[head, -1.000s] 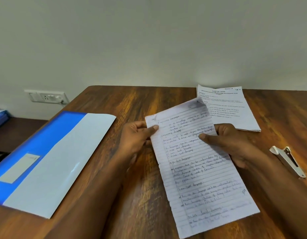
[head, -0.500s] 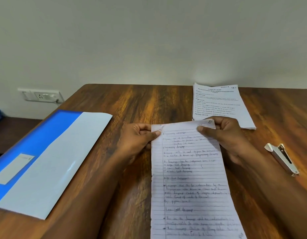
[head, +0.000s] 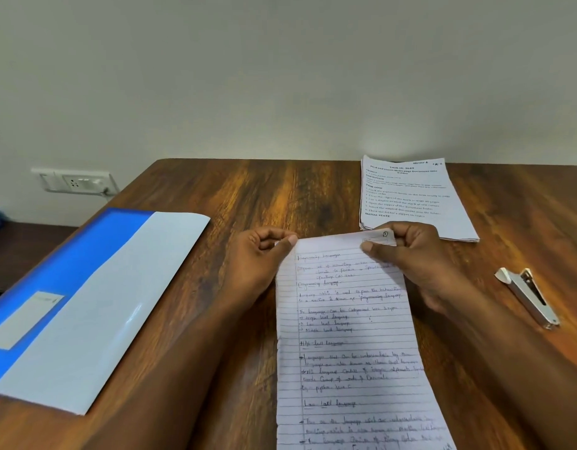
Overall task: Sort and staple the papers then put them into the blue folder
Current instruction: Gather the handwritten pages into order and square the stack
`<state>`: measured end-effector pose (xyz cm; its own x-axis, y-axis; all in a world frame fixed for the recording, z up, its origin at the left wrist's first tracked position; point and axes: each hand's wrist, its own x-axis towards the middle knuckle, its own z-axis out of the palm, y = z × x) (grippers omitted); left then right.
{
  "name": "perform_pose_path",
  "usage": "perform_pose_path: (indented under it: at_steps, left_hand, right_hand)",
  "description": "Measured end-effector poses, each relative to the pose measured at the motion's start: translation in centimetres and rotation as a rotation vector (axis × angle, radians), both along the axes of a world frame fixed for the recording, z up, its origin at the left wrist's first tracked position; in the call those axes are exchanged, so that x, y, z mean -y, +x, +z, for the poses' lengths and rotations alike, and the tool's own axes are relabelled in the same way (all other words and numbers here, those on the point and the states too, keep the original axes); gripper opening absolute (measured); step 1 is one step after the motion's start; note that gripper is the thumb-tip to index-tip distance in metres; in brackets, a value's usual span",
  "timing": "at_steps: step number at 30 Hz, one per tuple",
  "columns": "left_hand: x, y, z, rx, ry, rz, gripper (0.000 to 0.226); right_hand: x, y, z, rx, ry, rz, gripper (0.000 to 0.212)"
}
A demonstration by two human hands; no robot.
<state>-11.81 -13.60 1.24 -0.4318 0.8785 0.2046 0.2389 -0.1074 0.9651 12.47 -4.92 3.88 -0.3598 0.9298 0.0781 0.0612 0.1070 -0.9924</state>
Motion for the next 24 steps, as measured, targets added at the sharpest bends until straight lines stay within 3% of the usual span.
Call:
perform_pose_path:
  at_steps: [9,18,24]
  left_hand:
    - [-0.6,-0.5,0.0,0.298,-0.055,-0.095,0.014]
    - [-0.6,-1.1,-0.4,0.263,-0.050,-0.081,0.014]
    - [-0.5,-1.6,-0.4,0.257,-0.077,-0.077,0.013]
  right_hand:
    - [-0.6,0.9,-0.2,0.003,-0.069,0.004,0.017]
    - [-1.3,0.5,-0.5,-0.075,-0.061,-0.087,0.025]
    - [-1.7,0.6,-0.6,-0.072,-0.101,-0.070,0.018]
